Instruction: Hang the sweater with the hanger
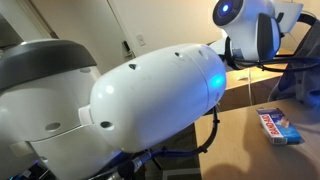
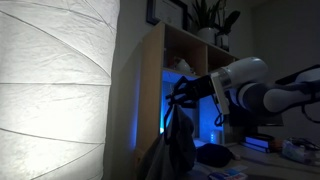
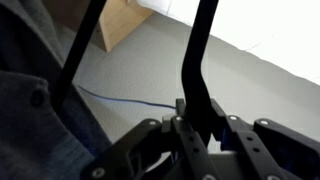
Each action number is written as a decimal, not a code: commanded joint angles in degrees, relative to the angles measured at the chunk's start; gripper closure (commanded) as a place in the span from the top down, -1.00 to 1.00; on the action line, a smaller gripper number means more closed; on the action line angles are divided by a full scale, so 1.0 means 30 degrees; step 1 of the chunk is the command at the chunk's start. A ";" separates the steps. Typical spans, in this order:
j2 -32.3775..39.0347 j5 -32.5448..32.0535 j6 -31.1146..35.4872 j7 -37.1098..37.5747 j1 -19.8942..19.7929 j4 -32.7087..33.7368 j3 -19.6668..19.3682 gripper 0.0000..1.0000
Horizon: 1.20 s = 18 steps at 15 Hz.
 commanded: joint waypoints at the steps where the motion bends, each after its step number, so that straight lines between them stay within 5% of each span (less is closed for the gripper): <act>1: 0.0916 0.3422 0.1692 -0.1865 -0.1332 -0.2183 0.1201 -0.79; 8: 0.0455 1.1028 0.3572 -0.3145 -0.1916 -0.4425 0.0903 -0.84; 9: -0.0515 1.3402 0.4474 -0.4324 -0.1616 -0.4504 0.0052 -0.86; 10: -0.0315 1.0842 0.4396 -0.2363 -0.1158 -0.2934 -0.0342 -0.87; 11: -0.1010 1.5185 0.4681 -0.6002 -0.1201 -0.4261 -0.0598 -0.48; 16: -0.1026 1.4867 0.4851 -0.5623 -0.1118 -0.3703 -0.1022 -0.48; 17: -0.1026 1.4865 0.4853 -0.5621 -0.1114 -0.3692 -0.1022 -0.87; 18: 0.0224 1.3558 0.3370 -0.4316 -0.1886 -0.4516 0.0402 -0.87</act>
